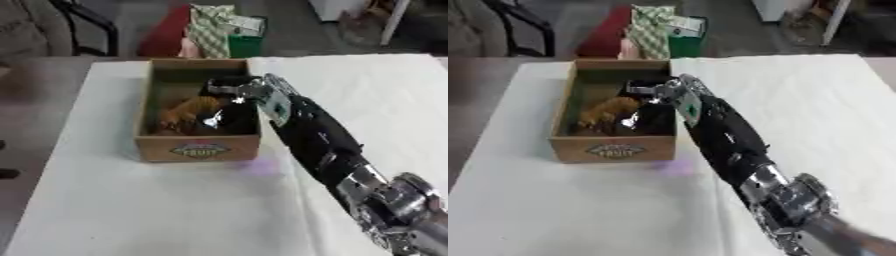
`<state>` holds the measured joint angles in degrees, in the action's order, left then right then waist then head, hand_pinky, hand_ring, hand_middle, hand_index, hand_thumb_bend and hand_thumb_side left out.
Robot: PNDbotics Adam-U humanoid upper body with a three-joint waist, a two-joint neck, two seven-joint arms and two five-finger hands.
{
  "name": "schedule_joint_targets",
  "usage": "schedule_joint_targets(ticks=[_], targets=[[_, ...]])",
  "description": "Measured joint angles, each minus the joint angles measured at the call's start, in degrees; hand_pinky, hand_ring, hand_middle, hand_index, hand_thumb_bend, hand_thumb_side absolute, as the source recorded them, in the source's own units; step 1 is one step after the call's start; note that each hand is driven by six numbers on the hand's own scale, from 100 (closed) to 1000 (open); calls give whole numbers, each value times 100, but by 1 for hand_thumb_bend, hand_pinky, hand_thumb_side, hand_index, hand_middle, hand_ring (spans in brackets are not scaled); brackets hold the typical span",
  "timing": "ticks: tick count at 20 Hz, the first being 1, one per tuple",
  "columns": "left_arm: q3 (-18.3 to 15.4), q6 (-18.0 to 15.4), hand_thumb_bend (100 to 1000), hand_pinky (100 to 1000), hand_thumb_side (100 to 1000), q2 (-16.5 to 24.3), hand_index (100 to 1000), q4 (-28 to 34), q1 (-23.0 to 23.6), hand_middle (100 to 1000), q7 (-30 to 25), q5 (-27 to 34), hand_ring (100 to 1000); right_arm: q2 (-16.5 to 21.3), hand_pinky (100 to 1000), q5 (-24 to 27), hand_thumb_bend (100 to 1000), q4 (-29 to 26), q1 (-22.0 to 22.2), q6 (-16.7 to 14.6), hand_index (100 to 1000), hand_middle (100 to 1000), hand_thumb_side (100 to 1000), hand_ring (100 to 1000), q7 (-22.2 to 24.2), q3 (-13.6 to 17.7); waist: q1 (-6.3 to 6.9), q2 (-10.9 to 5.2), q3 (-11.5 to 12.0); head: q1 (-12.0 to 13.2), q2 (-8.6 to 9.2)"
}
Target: Pick up objects on the table and place them in the box.
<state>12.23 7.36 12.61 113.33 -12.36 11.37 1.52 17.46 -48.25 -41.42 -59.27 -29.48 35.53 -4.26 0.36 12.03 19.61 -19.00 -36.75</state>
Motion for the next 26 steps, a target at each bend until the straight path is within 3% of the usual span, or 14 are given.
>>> schedule_joint_targets(ticks=[4, 7, 12, 19, 26], targets=[[0, 0, 100, 587, 682, 0, 789, 0, 0, 624, 0, 0, 812, 0, 769, -145, 100, -2, -16, 79, 851, 781, 778, 831, 186, -4, 0, 0, -10, -6, 1], [0, 0, 100, 587, 682, 0, 789, 0, 0, 624, 0, 0, 812, 1, 827, -294, 100, -37, -18, 165, 897, 857, 852, 886, 272, -46, 0, 0, -15, -9, 1], [0, 0, 100, 587, 682, 0, 790, 0, 0, 624, 0, 0, 812, 69, 860, -441, 100, -137, -19, 278, 918, 895, 927, 917, 385, -90, -2, -1, -44, -9, 1], [-2, 0, 100, 588, 684, 0, 790, 0, 15, 625, 1, -3, 813, 370, 881, -240, 100, -393, -20, 335, 931, 907, 887, 930, 442, -90, -20, -2, -113, 53, 1], [-7, -3, 100, 588, 685, 2, 790, 0, 32, 625, 5, -20, 813, 882, 877, 670, 100, -993, 6, 398, 930, 898, 768, 929, 505, -73, -59, -4, -240, 172, 1]])
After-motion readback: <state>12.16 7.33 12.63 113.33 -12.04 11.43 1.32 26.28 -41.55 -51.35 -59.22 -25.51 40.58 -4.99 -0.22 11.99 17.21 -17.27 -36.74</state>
